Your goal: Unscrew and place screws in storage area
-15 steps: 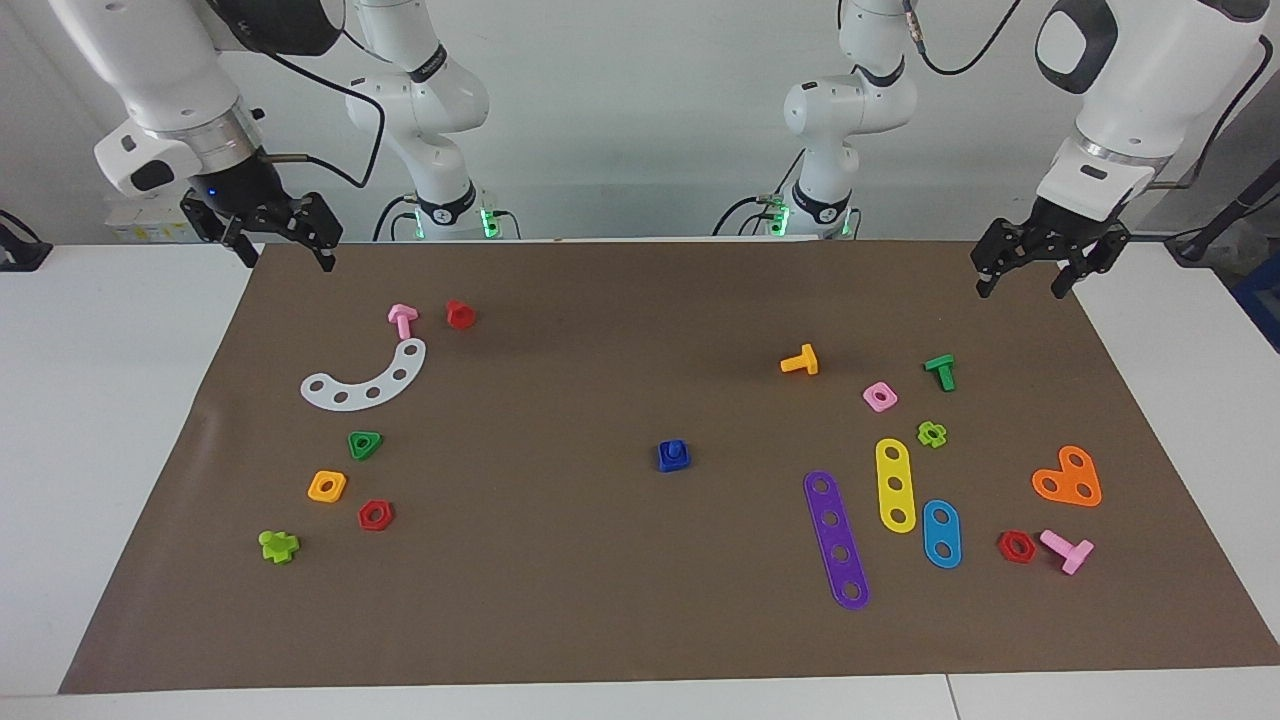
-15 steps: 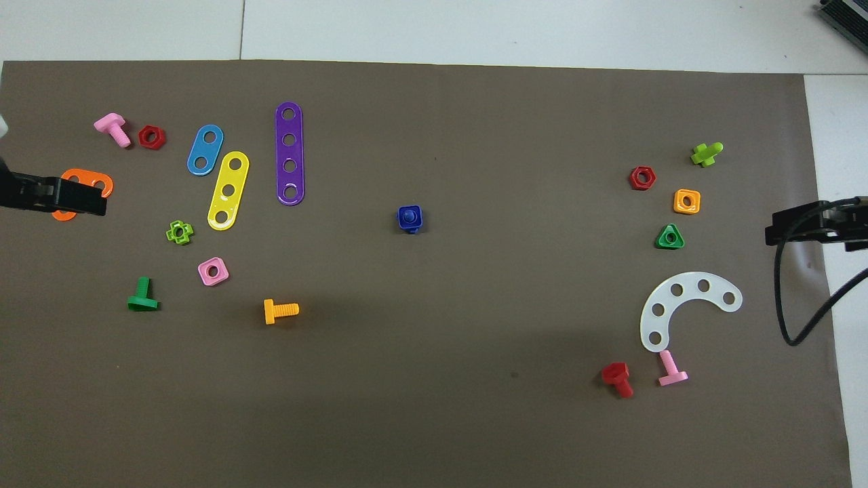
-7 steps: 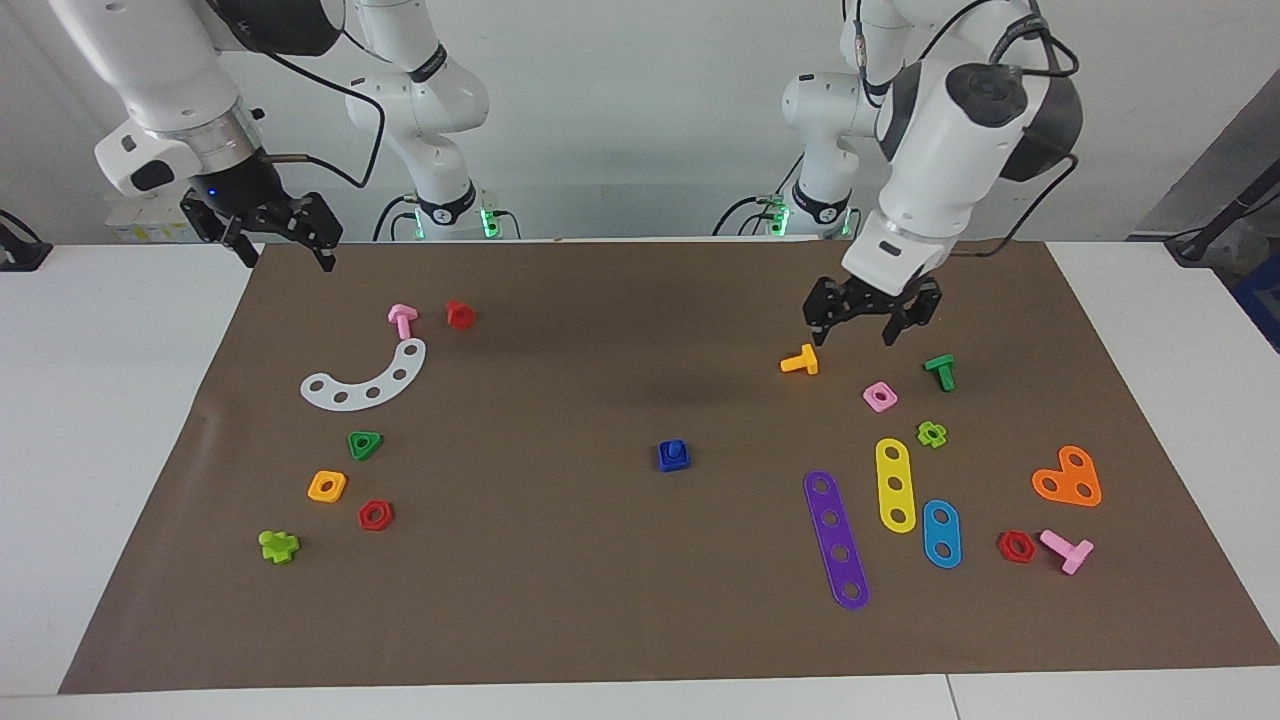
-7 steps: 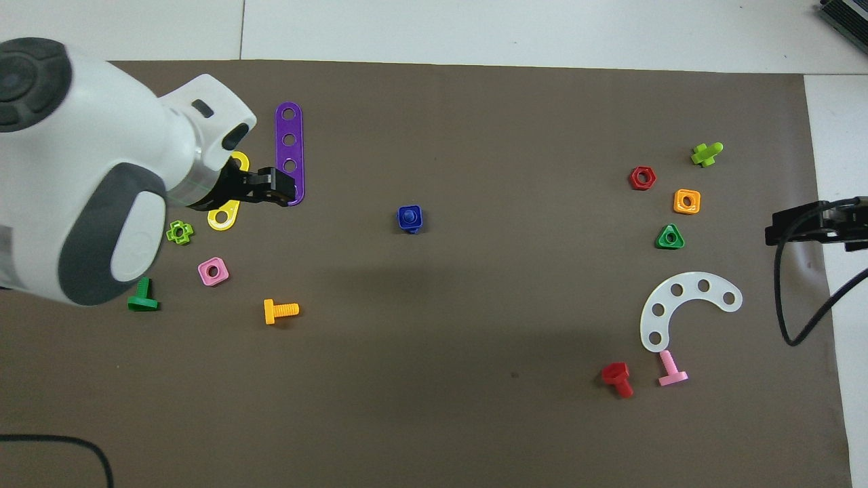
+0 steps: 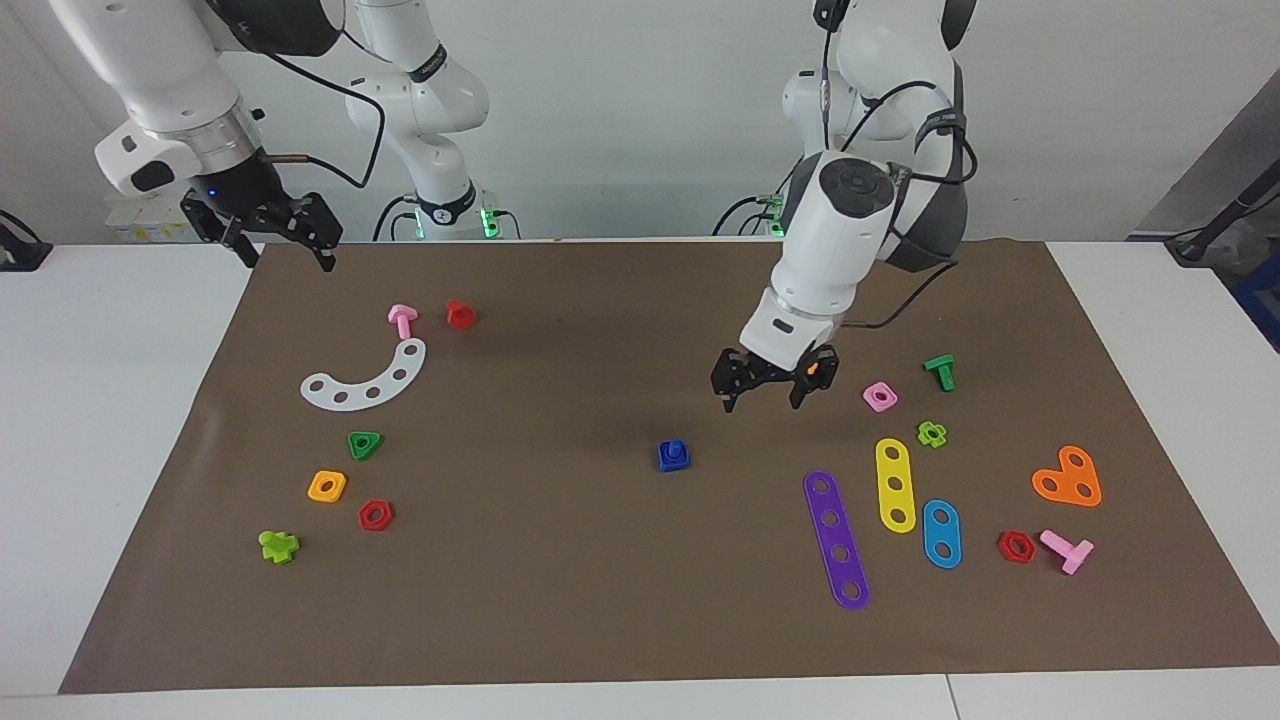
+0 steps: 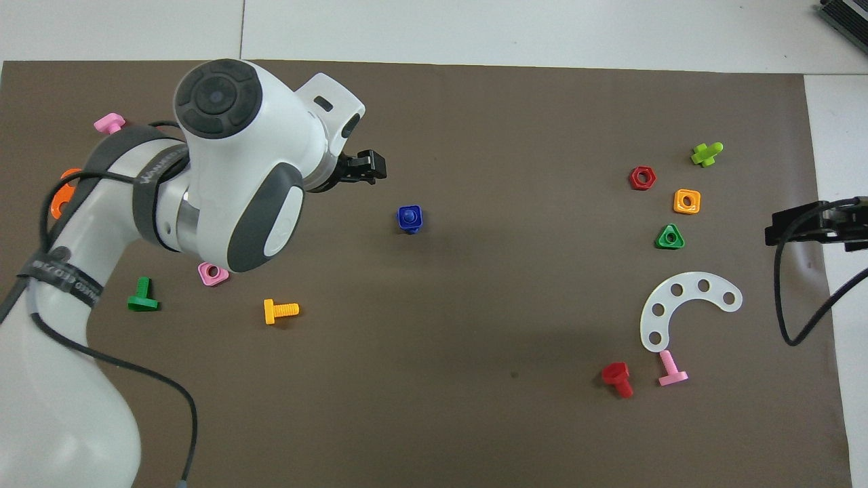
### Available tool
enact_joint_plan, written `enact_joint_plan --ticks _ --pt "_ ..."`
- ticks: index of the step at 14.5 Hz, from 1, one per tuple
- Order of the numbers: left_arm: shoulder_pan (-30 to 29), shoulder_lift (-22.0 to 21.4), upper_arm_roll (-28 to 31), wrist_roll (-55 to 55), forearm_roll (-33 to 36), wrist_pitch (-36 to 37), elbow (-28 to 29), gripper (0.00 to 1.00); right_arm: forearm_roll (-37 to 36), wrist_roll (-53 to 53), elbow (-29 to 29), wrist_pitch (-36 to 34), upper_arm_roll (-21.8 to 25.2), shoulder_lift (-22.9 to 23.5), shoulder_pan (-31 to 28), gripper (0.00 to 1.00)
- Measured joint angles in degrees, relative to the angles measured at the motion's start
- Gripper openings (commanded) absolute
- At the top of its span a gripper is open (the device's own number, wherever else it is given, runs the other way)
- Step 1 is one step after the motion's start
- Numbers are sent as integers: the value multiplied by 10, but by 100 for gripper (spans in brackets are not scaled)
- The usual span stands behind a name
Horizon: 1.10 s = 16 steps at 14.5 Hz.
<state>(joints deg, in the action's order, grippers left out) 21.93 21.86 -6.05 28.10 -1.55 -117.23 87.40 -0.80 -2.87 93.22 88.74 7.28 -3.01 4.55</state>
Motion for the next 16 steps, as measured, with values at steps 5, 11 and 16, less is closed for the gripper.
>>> enact_joint_plan --ticks 5,11,16 --pt "43 79 2 32 27 -81 -5 96 0 0 0 0 0 0 0 100" --pt "53 104 2 32 49 -138 13 92 0 0 2 0 0 0 -2 100" --pt "66 125 3 32 61 -149 17 84 0 0 2 0 0 -1 -2 100"
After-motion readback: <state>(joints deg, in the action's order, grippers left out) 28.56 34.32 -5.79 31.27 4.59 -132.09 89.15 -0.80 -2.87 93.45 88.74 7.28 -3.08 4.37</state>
